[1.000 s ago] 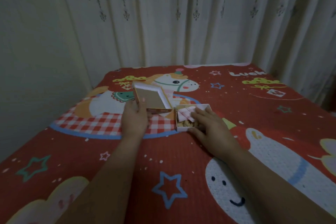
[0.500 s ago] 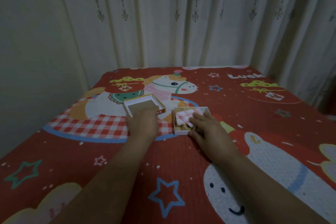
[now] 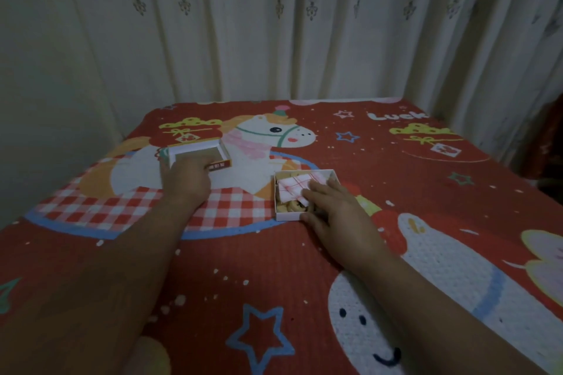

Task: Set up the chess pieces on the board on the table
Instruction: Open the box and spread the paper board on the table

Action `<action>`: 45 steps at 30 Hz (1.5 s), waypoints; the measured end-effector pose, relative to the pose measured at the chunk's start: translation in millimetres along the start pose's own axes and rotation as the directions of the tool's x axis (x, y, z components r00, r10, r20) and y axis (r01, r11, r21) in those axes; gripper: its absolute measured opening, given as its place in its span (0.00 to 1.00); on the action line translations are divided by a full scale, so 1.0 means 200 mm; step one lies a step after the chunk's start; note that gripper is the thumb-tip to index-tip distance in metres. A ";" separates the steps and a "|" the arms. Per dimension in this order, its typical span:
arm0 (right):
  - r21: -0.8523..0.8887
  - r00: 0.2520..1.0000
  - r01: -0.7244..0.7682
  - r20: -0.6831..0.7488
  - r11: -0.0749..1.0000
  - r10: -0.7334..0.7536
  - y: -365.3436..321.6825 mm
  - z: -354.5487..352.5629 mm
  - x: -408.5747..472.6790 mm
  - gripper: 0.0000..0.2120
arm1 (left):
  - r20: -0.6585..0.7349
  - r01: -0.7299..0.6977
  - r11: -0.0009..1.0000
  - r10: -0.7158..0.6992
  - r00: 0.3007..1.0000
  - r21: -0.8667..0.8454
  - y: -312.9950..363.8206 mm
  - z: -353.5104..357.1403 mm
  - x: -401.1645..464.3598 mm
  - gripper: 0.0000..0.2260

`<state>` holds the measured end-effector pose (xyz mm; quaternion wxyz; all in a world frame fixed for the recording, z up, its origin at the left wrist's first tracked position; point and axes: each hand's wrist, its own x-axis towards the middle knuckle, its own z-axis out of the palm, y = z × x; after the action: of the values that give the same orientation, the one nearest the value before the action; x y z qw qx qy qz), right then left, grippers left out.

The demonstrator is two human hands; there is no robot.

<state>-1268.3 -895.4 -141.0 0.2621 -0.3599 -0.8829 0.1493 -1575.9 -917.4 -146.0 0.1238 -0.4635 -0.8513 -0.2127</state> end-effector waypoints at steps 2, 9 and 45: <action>-0.015 1.000 0.005 0.005 1.000 -0.005 0.00 0.00 0.00 0.25 | -0.043 -0.057 0.992 0.062 0.997 0.115 0.05 -0.02 -0.04 0.18; -0.085 1.000 0.005 0.021 0.996 -0.003 0.02 0.00 0.05 0.24 | 0.168 -0.158 0.981 0.175 0.970 -0.109 0.37 -0.03 -0.26 0.21; 0.637 0.870 0.072 -0.416 0.767 0.264 -0.04 -0.14 0.16 0.06 | 0.189 0.135 0.351 0.125 0.974 -0.927 0.57 -0.22 -0.45 0.21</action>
<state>-1276.6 -875.7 -102.4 0.5711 -0.3220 -0.6653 0.3571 -1430.5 -949.5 -115.3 -0.2610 -0.4695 -0.5873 -0.6054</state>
